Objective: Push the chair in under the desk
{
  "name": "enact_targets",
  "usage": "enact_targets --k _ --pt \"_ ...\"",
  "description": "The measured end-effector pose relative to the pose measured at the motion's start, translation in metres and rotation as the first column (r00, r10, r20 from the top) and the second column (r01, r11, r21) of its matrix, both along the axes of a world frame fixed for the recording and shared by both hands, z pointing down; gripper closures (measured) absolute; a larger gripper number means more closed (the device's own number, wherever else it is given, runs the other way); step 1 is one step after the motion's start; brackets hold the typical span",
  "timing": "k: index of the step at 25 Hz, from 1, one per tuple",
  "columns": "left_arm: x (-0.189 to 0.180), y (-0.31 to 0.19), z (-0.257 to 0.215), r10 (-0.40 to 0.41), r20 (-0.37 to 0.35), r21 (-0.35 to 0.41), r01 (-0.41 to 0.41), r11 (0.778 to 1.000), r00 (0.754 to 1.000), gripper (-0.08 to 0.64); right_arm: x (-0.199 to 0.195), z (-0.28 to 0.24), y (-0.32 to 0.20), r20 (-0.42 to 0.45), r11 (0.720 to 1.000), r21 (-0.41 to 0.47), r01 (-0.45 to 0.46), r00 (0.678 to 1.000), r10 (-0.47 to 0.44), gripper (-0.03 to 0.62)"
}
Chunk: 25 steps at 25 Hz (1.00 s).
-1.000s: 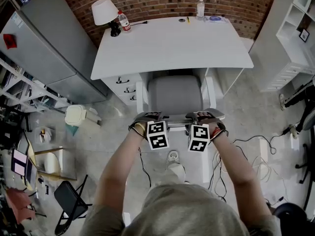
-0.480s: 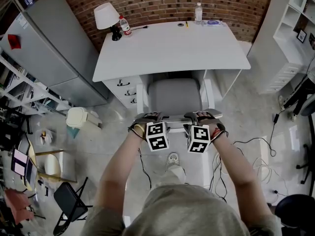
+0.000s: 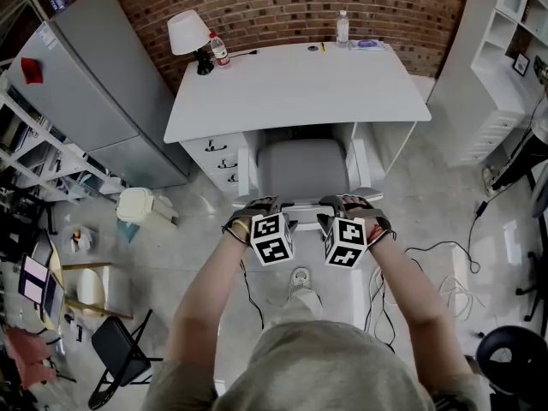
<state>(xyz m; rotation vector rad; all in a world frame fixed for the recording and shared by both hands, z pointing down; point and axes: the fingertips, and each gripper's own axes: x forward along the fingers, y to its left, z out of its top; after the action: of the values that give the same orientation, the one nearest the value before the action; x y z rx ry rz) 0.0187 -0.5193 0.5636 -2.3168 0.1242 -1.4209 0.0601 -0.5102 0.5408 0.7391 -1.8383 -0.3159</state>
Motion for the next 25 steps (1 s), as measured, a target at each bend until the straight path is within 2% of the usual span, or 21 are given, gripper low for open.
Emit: enact_targets --k 2,5,9,15,21,25 --pt "0.002 0.005 -0.008 -0.021 -0.044 -0.007 0.021 1.000 0.999 0.379 -0.001 -0.005 0.003 0.013 1.000 0.021 -0.015 1.000 0.014 0.497" --pt "0.003 0.009 -0.017 -0.047 -0.088 0.024 0.049 0.999 0.995 0.414 -0.002 -0.011 0.009 0.032 0.998 0.053 -0.039 0.999 0.037 0.539" --pt "0.000 0.018 -0.024 -0.071 -0.129 0.051 0.078 0.996 0.989 0.471 -0.006 -0.019 0.019 0.077 0.995 0.076 -0.069 0.995 0.063 0.561" --pt "-0.001 0.037 -0.030 -0.115 -0.185 0.053 0.127 0.990 0.976 0.508 -0.008 -0.031 0.037 0.122 0.988 0.110 -0.106 0.988 0.092 0.575" --pt "-0.001 0.054 -0.038 -0.185 -0.254 0.029 0.199 0.980 0.949 0.534 -0.008 -0.039 0.055 0.182 0.977 0.137 -0.162 0.974 0.136 0.580" --pt "-0.003 0.063 -0.046 -0.255 -0.325 0.000 0.270 0.963 0.911 0.545 -0.010 -0.048 0.070 0.244 0.968 0.147 -0.205 0.956 0.165 0.583"
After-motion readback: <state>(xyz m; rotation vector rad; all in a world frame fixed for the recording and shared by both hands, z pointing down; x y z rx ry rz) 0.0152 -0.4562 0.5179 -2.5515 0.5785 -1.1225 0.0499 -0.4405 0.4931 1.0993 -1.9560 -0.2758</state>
